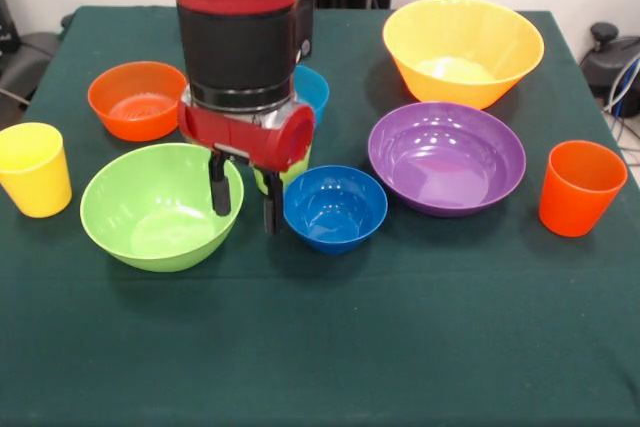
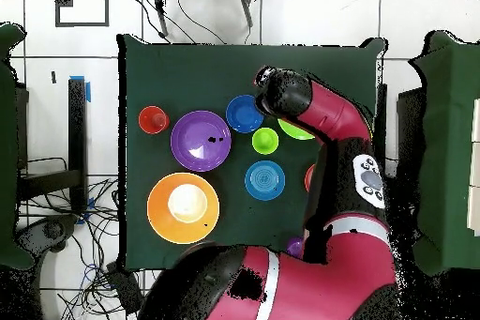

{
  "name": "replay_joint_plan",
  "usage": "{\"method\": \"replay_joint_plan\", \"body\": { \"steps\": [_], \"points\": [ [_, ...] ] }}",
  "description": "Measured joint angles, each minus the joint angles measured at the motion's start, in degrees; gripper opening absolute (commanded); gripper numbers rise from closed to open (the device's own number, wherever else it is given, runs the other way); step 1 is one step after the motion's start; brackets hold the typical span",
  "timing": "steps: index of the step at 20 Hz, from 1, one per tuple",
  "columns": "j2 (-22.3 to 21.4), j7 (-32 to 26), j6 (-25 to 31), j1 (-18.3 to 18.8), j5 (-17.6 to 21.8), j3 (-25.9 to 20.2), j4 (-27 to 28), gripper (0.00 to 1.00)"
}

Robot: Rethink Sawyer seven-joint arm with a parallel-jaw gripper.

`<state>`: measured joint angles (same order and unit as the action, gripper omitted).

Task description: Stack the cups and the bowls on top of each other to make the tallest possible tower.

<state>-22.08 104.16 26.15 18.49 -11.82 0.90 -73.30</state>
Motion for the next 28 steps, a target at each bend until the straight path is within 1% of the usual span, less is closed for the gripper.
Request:
{"method": "replay_joint_plan", "body": {
  "steps": [5,11,22,28],
  "points": [
    [1.6,0.0,0.0,0.1,0.0,0.5,0.0,1.00],
    [3.0,0.0,0.0,0.1,0.0,2.2,0.0,1.00],
    [4.1,0.0,0.0,0.0,0.0,4.7,0.0,1.00],
    [4.4,0.0,-1.6,0.0,0.0,4.9,0.0,1.00]
  ]
}}
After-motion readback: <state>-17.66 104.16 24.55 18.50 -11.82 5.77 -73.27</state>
